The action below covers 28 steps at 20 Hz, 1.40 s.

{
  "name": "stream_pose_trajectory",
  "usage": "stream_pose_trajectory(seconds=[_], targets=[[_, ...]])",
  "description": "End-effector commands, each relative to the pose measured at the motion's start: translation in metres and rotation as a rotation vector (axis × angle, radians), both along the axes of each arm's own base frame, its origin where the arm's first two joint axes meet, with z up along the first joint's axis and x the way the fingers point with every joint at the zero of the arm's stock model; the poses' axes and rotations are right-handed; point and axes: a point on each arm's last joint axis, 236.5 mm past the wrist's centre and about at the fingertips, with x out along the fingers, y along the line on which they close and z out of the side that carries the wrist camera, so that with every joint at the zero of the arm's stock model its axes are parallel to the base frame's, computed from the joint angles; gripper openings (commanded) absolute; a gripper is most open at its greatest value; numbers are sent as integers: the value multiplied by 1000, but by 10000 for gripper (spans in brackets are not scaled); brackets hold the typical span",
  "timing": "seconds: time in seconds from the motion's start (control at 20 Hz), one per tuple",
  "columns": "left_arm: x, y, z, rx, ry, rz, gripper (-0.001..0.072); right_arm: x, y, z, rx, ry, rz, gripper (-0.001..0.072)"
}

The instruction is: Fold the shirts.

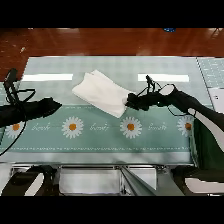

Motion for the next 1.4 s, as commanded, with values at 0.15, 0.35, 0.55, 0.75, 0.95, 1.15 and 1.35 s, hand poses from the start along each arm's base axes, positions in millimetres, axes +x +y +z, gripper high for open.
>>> stream_pose_trajectory(seconds=[0.15, 0.35, 0.55, 0.75, 0.95, 1.15, 1.35], targets=[[0, 0, 0, -5, 5, 6, 13, 43, 22, 83, 50, -193, 113, 25], [0, 0, 0, -5, 5, 6, 13, 80, 20, 176, 103, -360, 132, 24], [0, 0, 0, -4, 4, 5, 13, 105, -19, 258, 124, -484, 96, 24], [0, 0, 0, -4, 3, 6, 13, 109, -90, 316, 98, -572, -10, 24], [4, 1, 7, 10, -33, -7, 13, 87, -181, 343, -6, -590, -148, 24], [18, 5, 16, 20, -100, 17, 13, 42, -265, 359, -131, -553, -311, 24], [33, 12, 27, 20, -174, 61, 13, -15, -324, 360, -268, -496, -503, 23]])
